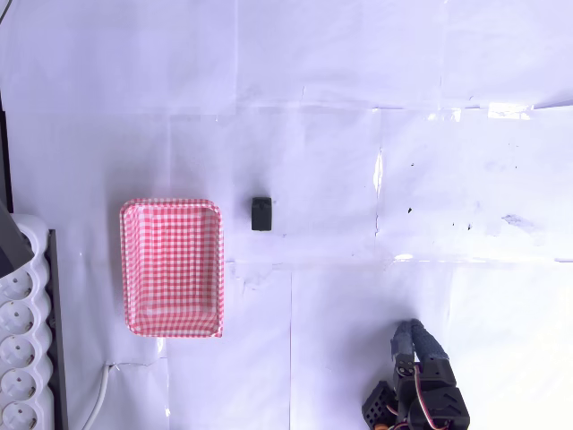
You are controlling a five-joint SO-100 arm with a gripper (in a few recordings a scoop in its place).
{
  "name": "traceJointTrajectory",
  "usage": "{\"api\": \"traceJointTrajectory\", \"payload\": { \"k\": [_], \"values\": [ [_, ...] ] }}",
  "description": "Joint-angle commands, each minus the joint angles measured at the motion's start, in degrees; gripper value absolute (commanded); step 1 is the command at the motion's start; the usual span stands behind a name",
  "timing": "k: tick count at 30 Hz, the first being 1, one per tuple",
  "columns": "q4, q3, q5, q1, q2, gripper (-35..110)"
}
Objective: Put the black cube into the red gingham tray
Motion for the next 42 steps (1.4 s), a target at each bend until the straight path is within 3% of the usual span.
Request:
{"api": "traceJointTrajectory", "payload": {
  "k": [1,32,33,35,42],
  "values": [
    [1.2,0.2,-0.4,-0.5,-0.3,1],
    [1.2,0.2,-0.4,-0.5,-0.3,1],
    [1.2,0.2,-0.1,-0.5,-0.3,1],
    [2.2,0.2,10.1,-0.9,-0.3,1],
    [1.9,0.2,8.2,-3.7,-0.1,1]
  ]
}}
